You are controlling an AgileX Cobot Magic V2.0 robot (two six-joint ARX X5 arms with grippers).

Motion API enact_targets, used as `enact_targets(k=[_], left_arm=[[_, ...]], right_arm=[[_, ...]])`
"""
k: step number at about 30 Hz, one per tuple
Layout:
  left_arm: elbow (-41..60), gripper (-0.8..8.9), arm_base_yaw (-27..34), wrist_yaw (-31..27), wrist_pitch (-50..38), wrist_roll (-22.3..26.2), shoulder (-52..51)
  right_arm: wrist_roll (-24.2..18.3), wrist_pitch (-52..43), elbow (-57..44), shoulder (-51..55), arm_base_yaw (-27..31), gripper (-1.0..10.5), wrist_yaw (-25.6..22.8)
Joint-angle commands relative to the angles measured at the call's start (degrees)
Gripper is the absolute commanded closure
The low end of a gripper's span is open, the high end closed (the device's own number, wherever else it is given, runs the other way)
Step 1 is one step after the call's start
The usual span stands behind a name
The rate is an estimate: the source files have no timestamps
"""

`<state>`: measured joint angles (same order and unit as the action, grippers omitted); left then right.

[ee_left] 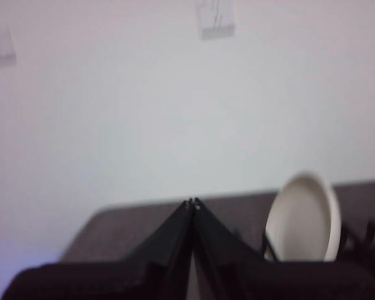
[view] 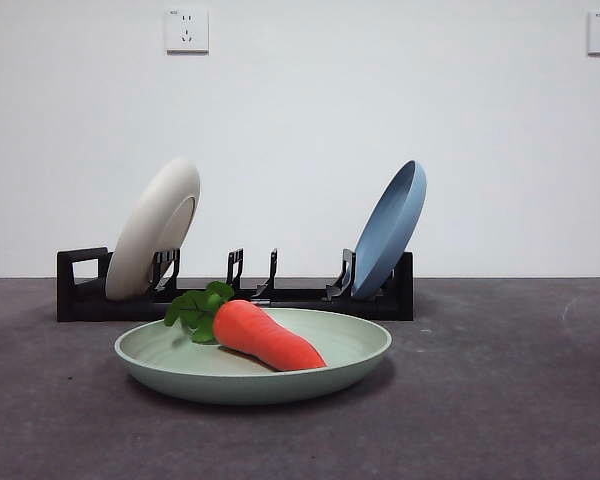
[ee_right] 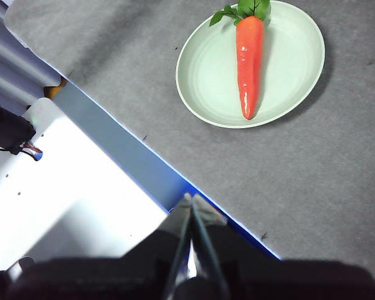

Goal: Take the green plate from the plate rack,put the plate on the table,take the carrot from the table,put the carrot in the plate

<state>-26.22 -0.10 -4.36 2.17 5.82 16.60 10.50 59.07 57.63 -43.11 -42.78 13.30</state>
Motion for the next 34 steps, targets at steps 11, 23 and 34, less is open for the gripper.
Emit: enact_targets(k=[11,23,34], left_arm=[[20.72,8.16,2.51,-0.02,-0.74,-5.90,-12.79],[25.75,8.16,2.49,0.11,6.75,-8.74,-16.50],[25.99,8.16,2.47,0.17,8.17,-14.03,-16.50]], right_arm=[[-0.48,-0.24,-0.07,0.07,-0.13,9.5,-0.13],[-0.48,-0.24,-0.07,0.07,-0.13,9.5,-0.13],[-0.48,-0.24,-0.07,0.07,-0.13,9.5,-0.13]])
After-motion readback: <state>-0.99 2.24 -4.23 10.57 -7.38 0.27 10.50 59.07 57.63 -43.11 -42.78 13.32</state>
